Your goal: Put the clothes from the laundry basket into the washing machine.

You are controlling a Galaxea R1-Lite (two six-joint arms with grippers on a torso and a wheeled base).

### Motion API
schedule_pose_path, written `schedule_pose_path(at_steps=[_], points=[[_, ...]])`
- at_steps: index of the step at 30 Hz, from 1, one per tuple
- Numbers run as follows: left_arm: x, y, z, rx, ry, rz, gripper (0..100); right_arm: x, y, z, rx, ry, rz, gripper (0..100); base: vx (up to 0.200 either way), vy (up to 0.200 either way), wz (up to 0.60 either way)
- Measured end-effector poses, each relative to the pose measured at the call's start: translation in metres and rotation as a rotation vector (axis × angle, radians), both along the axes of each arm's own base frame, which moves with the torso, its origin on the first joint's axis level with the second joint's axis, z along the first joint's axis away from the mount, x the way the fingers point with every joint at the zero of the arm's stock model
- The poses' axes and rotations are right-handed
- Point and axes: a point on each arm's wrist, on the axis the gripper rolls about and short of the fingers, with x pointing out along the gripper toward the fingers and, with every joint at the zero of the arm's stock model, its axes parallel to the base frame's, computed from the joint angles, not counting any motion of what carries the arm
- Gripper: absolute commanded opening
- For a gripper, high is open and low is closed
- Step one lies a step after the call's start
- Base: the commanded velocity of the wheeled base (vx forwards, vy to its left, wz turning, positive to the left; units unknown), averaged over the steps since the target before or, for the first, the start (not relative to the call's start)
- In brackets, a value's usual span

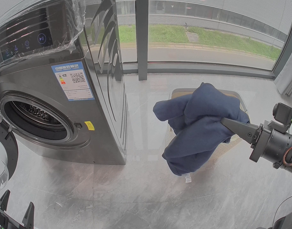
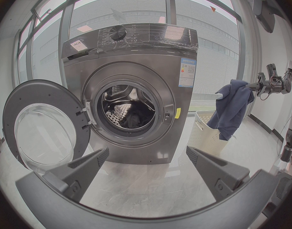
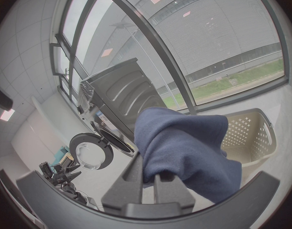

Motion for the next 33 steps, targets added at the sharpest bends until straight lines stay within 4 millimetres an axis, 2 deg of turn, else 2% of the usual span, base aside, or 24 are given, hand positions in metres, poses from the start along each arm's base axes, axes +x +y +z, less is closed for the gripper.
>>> schedule_pose_path(at_steps=[4,10,33], points=[[0.0,0.0,0.0,0.0,0.0,0.0,100,-0.0039,-0.0001,0.0035,0.025,-0.061,0.038,0,-0.15,0.0,0.0],[0.0,0.0,0.0,0.0,0.0,-0.001,100,-0.0079,-0.0007,-0.0004,0.021,-0.099,0.082,0,0.0,0.0,0.0],[0.0,0.0,0.0,-0.006,0.0,0.0,100,-0.0104,0.0007,-0.0016,0.021,-0.097,0.1,0,0.0,0.2,0.0]])
